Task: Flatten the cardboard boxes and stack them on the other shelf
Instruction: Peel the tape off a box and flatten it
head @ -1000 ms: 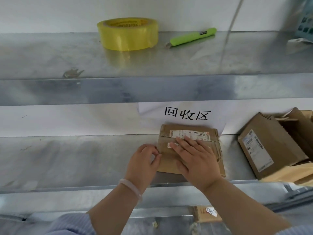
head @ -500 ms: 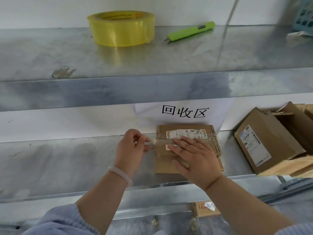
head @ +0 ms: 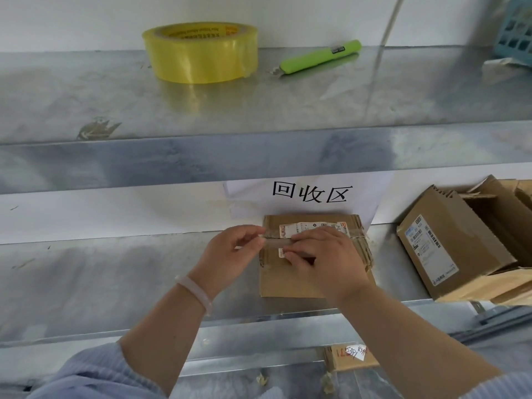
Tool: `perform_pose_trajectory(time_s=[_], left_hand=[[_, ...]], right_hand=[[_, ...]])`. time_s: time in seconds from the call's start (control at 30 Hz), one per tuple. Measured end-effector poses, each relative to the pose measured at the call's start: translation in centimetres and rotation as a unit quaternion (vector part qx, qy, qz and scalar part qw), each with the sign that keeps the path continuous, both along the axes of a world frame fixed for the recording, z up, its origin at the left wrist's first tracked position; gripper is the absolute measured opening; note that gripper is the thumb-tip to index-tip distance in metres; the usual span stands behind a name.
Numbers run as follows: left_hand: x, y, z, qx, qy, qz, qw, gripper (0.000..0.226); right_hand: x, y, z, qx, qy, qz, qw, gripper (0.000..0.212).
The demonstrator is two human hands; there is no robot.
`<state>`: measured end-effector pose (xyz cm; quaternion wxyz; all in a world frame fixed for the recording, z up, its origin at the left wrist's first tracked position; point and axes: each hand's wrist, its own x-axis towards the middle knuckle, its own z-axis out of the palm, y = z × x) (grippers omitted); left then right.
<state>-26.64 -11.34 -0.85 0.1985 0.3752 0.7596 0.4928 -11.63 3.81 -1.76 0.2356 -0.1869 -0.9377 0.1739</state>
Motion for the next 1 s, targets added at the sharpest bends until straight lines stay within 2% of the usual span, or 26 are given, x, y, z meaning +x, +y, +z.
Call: perform_pose_trajectory(time_s=[0.07,0.13,0.23,0.3,0.5,0.63,0.87,1.0], left_hand=[[0.0,0.0,0.2,0.014,-0.097,0.001,0.995,0.024],[0.0,0.0,0.4,0.009,-0.118,-0.007,0.993,0.027],[-0.3,0.0,0.3,-0.046,0.033,-0.026,0.998,0.016],[-0.3,0.1,0.2,-0.049,0.093,-0.007,0.994,0.017],[-0.3,0.1,0.2,-0.078,0.177,0.001,0.981,0.013],[-0.4,0.4,0.5,-0.082,0.234,0.014,0.969,0.014],[1.1,0.7,-0.9,-0.018,0.230,0.098,0.968,0.015],[0.4,-0.2,-0.6,-0.012,0.207,0.031,0.978,0.008]], right_hand=[[-0.2,0.3,0.0,-0.017,-0.029,-0.016,0.999,0.026],[-0.1,0.4,0.0,-0.033,-0.051,-0.021,0.998,0.039],[-0.2,0.5,-0.1,-0.039,-0.068,-0.021,0.997,0.045],[-0.3,0.6,-0.1,-0.037,-0.090,-0.024,0.995,0.048],[-0.5,0.8,-0.2,0.000,-0.167,-0.004,0.986,0.058],[-0.5,0.9,0.0,0.007,-0.188,0.009,0.982,0.057],[-0.2,0.6,0.1,0.009,-0.184,0.013,0.983,0.053],[-0.2,0.5,0.2,0.012,-0.189,0.009,0.982,0.053]])
